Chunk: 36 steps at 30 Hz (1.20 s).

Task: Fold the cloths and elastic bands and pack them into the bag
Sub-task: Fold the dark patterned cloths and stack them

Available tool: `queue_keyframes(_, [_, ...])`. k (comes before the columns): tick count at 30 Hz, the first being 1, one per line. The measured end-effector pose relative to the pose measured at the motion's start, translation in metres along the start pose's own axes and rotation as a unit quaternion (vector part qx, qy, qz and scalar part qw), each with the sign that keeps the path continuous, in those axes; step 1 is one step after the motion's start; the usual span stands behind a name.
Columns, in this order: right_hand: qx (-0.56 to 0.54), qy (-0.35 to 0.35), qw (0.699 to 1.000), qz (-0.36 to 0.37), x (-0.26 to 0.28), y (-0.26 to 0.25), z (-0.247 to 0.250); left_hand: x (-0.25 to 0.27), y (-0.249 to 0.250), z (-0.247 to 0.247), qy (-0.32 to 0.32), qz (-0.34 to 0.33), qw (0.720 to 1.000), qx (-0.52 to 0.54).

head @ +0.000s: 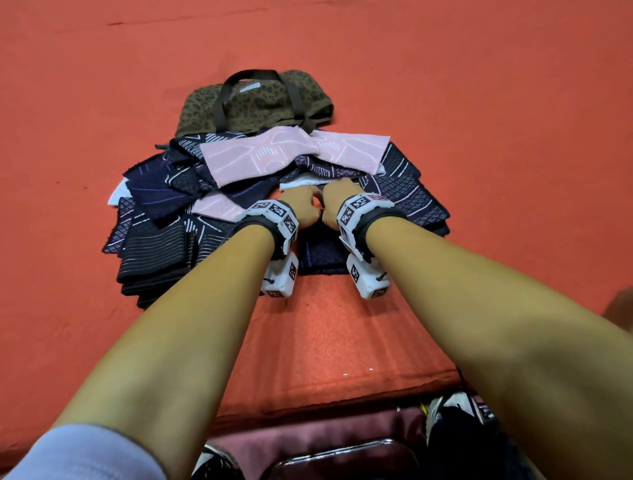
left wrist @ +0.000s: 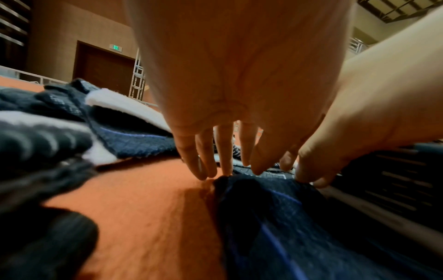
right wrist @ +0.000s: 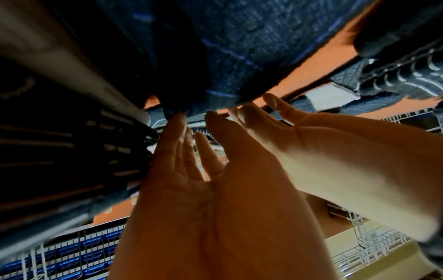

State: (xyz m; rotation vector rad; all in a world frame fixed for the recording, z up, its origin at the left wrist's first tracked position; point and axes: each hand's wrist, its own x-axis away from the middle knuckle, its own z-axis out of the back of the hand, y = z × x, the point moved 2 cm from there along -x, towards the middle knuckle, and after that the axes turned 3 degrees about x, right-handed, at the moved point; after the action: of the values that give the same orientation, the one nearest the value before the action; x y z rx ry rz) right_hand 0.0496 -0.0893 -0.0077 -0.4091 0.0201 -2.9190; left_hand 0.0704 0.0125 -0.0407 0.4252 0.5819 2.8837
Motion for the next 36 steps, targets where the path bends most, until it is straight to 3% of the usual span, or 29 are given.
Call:
queue_keyframes(6, [0.007,-0.028,1.0,-0.001,-0.005,0.001,-0.001,-0.007,0.008,-0.003,-0.005,-0.011,1.0,-0.005])
queue_keyframes(10, [-0.035,-0.009,0.999,-0.011,-0.002,0.006,0.001,-0.009,0.01,-0.002,-0.017,0.003,1.0,0.023])
queue_keyframes(24, [0.045,-0.015,0.998,0.03,0.003,0.009,0.001,0.002,0.008,0.009,-0.009,0.023,0.989,0.147])
queue_keyframes(36, [-0.079,0.028,0.996,0.017,0.008,-0.012,-0.012,0.052,-0.015,0.041,0.111,0.039,0.978,0.172])
